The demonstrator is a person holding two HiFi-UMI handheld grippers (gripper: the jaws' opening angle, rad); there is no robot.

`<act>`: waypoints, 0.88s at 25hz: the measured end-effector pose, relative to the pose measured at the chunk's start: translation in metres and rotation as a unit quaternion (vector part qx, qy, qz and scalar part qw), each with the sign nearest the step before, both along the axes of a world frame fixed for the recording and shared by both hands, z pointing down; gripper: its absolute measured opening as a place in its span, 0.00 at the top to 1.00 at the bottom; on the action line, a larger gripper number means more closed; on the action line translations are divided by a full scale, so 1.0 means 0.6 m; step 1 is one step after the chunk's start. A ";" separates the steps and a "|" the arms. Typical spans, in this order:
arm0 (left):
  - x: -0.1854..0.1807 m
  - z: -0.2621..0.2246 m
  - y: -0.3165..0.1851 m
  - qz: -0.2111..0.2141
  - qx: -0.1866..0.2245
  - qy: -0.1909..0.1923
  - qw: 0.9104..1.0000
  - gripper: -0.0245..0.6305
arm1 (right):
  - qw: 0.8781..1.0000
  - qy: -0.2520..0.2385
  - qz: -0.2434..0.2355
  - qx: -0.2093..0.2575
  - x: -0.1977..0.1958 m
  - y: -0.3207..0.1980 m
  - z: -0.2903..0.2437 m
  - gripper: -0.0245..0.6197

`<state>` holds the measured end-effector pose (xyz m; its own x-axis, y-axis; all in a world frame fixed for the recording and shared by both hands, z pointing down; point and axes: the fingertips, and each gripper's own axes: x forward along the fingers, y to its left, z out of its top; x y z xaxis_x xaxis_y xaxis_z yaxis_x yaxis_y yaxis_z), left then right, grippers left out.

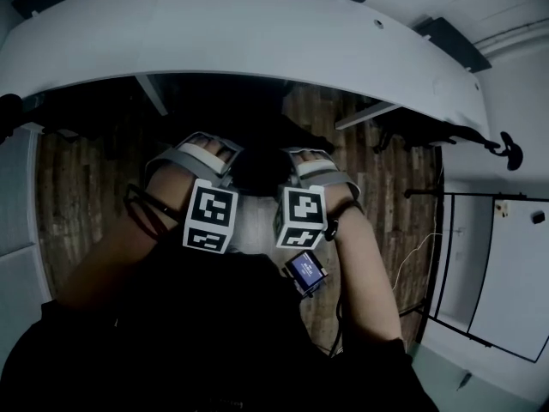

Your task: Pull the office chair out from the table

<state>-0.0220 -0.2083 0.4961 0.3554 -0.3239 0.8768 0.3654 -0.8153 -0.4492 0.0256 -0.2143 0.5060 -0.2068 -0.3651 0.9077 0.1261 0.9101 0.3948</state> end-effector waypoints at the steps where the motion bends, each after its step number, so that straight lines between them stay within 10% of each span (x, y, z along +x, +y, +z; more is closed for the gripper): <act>1: 0.007 0.000 0.017 -0.003 -0.001 -0.001 1.000 0.48 | 1.000 0.002 -0.002 0.003 0.009 0.016 0.001 0.50; 22: 0.113 0.003 0.402 -0.032 -0.001 -0.005 0.999 0.48 | 1.000 -0.012 -0.021 0.014 0.107 0.399 -0.015 0.50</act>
